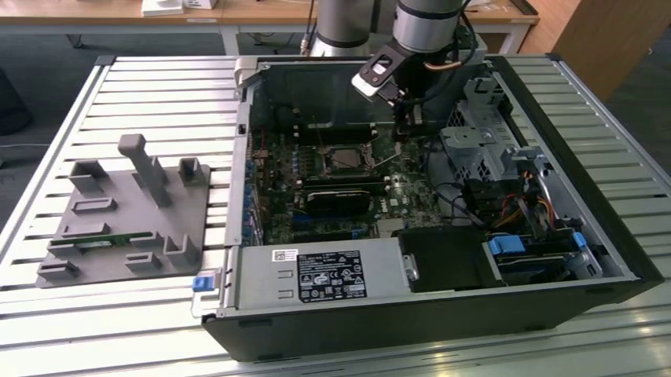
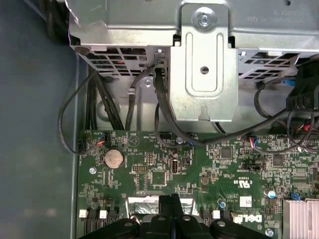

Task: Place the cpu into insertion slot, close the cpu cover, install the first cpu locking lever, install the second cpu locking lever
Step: 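Close the cpu cover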

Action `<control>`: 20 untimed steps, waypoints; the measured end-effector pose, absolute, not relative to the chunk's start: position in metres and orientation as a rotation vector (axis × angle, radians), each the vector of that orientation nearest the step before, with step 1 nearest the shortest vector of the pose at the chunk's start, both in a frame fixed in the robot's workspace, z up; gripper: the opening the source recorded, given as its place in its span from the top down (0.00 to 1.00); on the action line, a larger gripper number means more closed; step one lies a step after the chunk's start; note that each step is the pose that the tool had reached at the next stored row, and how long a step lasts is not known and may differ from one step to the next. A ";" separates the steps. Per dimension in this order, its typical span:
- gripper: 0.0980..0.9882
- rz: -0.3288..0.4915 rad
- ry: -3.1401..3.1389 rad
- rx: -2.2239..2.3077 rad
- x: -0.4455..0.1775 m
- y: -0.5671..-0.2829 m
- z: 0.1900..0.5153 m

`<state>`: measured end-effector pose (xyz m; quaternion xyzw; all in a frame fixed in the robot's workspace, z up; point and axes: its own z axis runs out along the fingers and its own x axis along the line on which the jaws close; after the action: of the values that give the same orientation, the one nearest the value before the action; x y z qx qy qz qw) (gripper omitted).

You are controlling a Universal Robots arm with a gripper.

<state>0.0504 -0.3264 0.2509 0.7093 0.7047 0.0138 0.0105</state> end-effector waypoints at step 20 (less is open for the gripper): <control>0.99 0.037 2.203 2.216 0.074 -0.323 0.246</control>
<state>0.0742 -0.3225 0.2464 0.7092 0.7049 0.0117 0.0084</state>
